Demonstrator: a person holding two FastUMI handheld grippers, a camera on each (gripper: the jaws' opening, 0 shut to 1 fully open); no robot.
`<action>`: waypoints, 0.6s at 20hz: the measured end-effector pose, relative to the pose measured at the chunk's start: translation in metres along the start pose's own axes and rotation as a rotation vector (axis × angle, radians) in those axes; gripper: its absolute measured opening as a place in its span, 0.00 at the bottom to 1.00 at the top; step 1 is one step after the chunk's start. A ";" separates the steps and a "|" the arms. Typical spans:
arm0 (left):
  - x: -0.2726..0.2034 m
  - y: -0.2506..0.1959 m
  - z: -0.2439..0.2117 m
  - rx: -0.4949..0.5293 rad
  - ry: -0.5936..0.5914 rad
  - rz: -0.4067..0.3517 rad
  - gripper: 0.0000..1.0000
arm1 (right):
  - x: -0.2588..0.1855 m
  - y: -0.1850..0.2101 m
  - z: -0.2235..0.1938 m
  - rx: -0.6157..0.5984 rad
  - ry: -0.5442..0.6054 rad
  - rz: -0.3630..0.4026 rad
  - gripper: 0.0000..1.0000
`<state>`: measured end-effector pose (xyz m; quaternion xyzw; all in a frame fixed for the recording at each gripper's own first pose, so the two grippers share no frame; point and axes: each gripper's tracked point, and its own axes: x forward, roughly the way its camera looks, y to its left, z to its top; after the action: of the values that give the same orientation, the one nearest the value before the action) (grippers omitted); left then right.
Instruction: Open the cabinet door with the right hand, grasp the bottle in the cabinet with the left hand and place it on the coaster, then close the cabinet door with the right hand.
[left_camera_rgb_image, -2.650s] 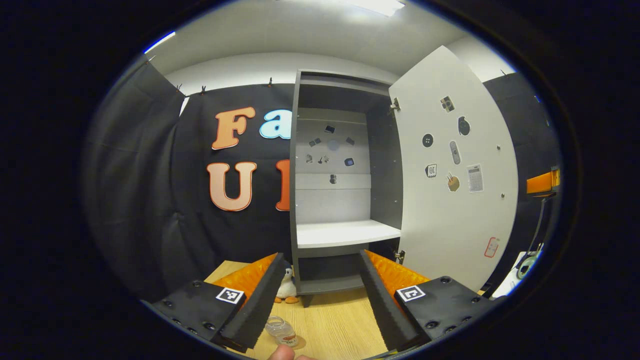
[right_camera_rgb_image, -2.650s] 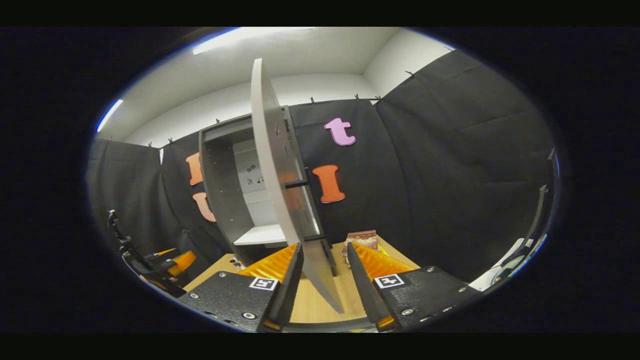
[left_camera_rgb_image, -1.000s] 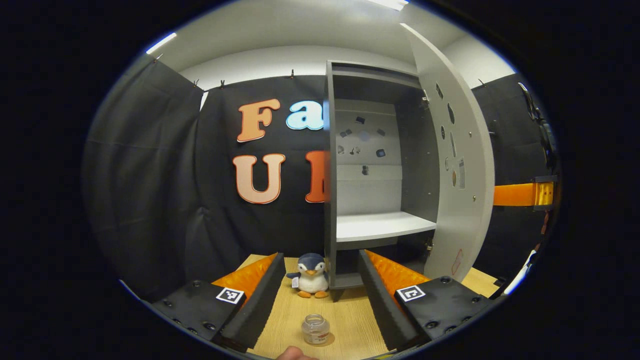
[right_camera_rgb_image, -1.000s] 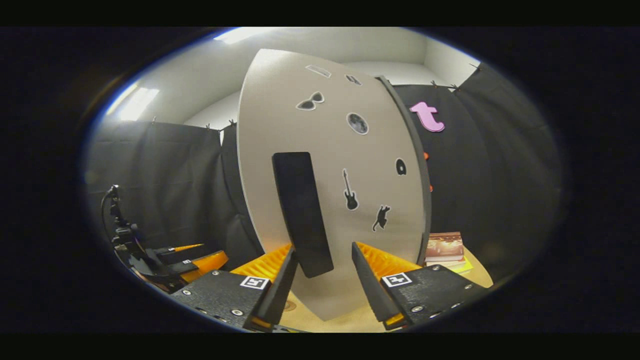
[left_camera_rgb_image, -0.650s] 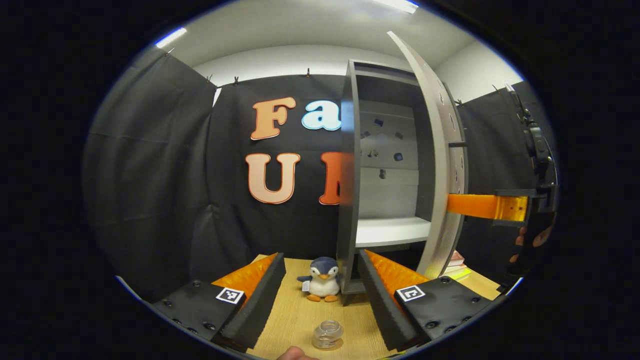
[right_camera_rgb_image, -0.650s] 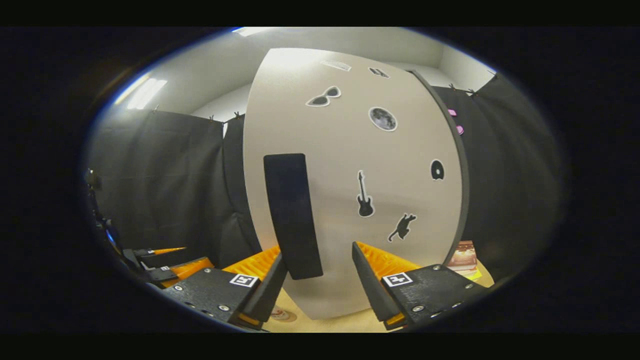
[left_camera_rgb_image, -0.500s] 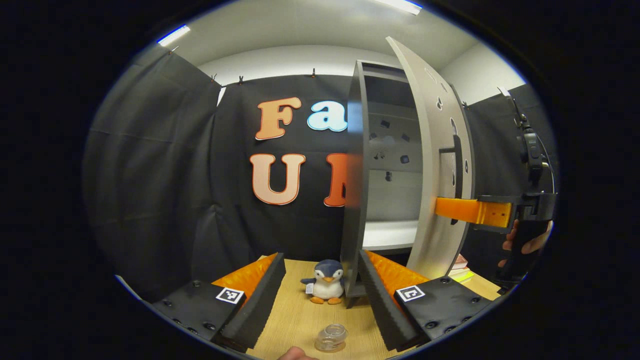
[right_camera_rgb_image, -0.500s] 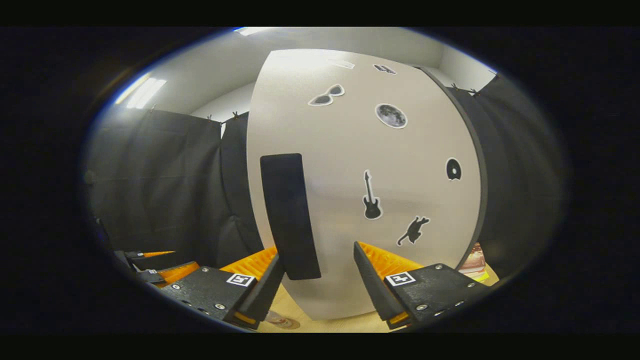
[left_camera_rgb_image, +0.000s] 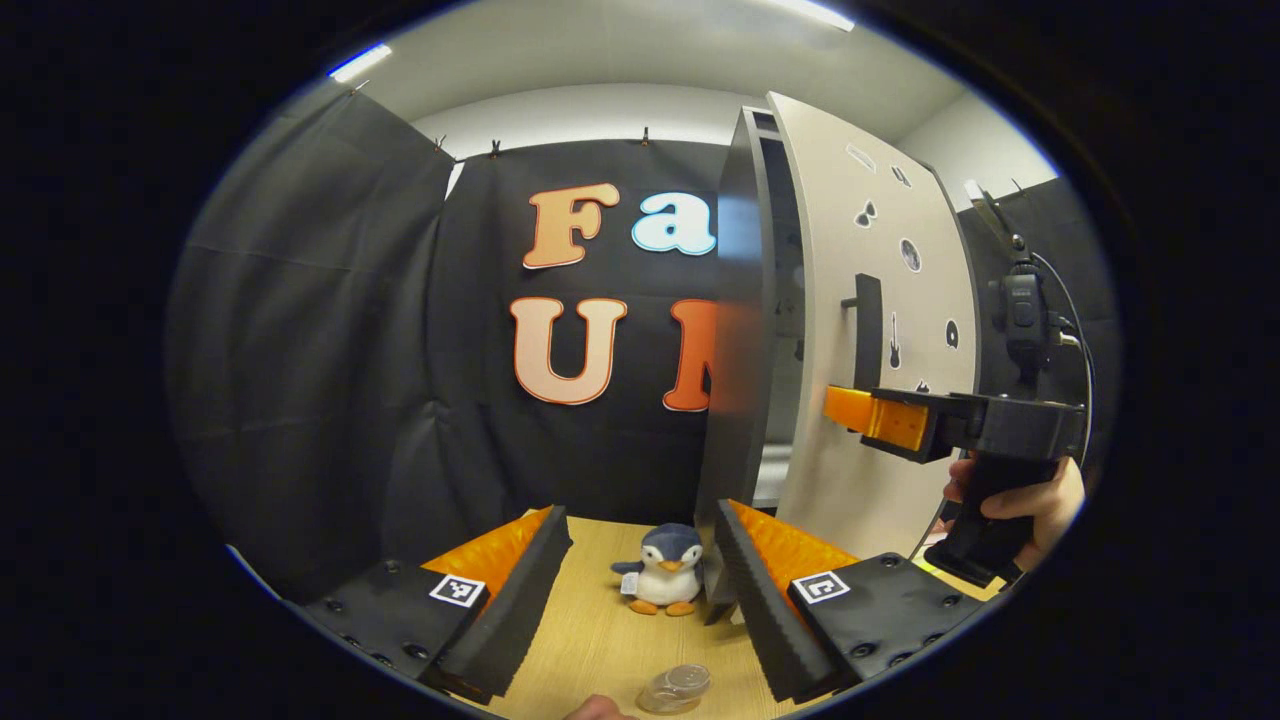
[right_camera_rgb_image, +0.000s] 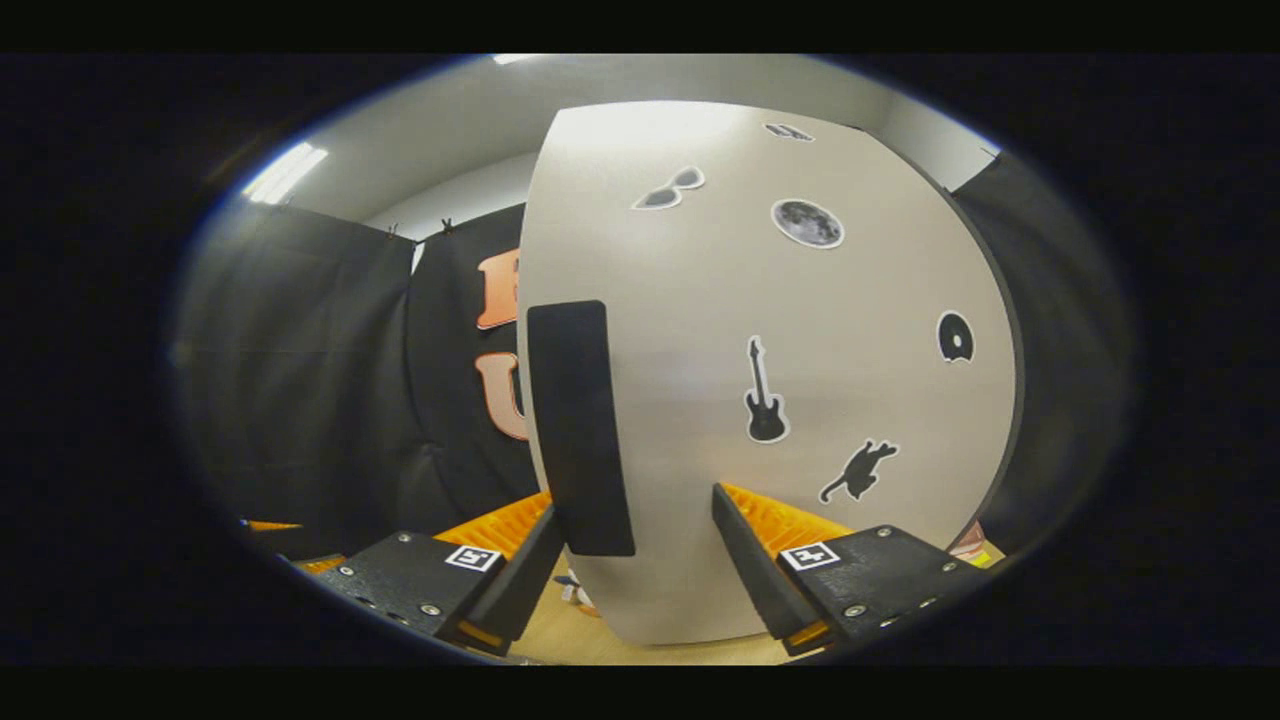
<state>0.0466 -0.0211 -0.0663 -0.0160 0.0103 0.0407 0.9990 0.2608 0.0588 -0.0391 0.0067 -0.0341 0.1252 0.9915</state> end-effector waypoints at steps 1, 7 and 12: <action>0.005 0.001 -0.005 -0.004 0.015 -0.008 0.94 | 0.004 -0.001 -0.003 -0.004 -0.003 -0.009 0.87; 0.031 0.003 -0.016 -0.019 0.050 -0.025 0.99 | 0.023 -0.011 -0.011 -0.042 -0.039 -0.049 0.89; 0.049 -0.004 -0.017 -0.028 0.046 -0.042 0.96 | 0.033 -0.016 -0.013 -0.050 -0.066 -0.067 0.89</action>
<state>0.0956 -0.0213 -0.0842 -0.0311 0.0325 0.0193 0.9988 0.2977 0.0518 -0.0503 -0.0128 -0.0695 0.0910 0.9933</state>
